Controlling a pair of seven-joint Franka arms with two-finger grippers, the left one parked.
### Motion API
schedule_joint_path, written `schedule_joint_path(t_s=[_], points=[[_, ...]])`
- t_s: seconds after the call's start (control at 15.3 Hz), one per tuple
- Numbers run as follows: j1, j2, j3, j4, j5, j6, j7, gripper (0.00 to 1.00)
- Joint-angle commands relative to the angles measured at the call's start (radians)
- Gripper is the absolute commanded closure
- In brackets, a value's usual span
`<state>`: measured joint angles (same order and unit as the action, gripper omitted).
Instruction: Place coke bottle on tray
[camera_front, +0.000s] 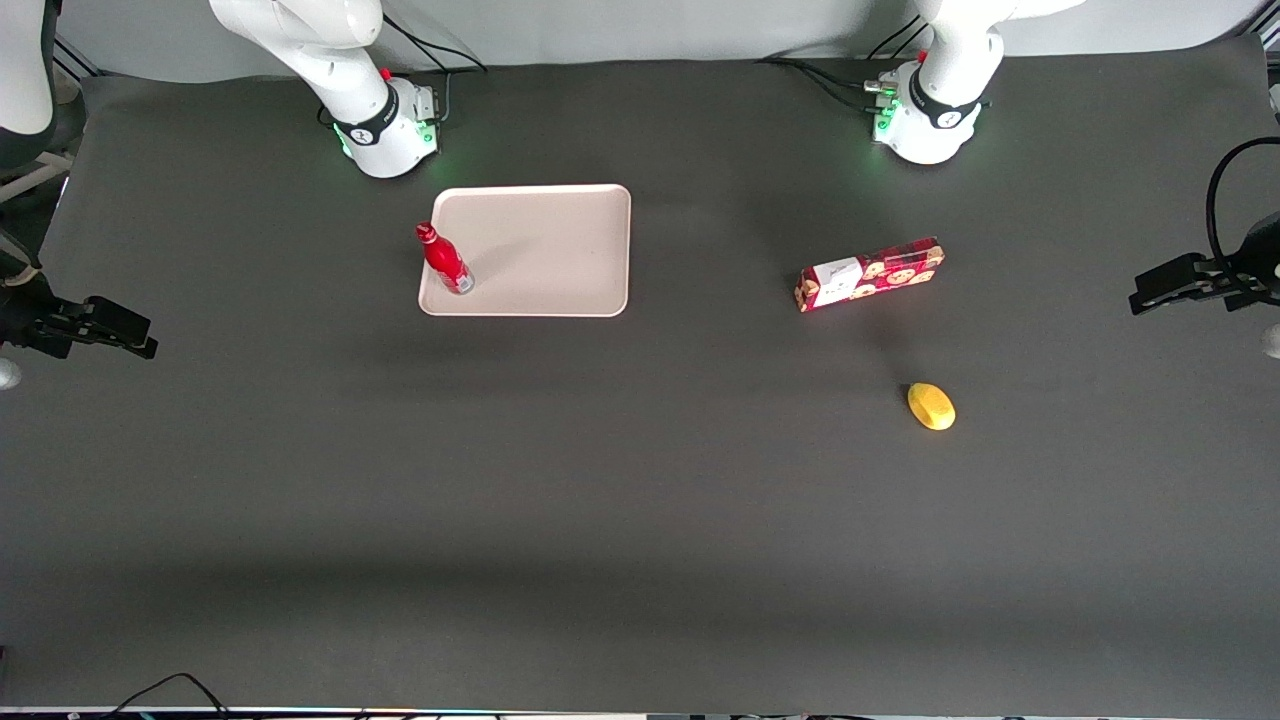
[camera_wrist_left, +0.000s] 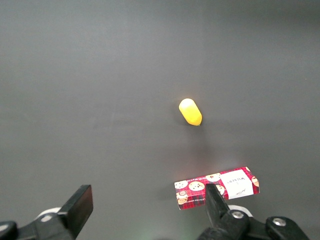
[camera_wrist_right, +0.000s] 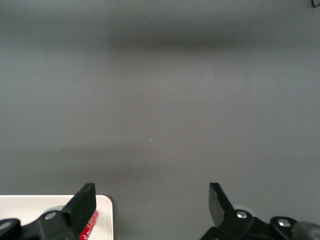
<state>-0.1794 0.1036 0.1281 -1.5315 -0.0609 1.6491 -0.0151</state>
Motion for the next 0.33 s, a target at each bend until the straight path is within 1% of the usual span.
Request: schedule_joint_path(t_s=[0.0,0.26], points=[[0.001,0.019,0.001,0.042,0.032,-0.042,-0.019,0.0],[-0.003,0.008,-0.002,0.048,0.049,-0.063,-0.02,0.0]])
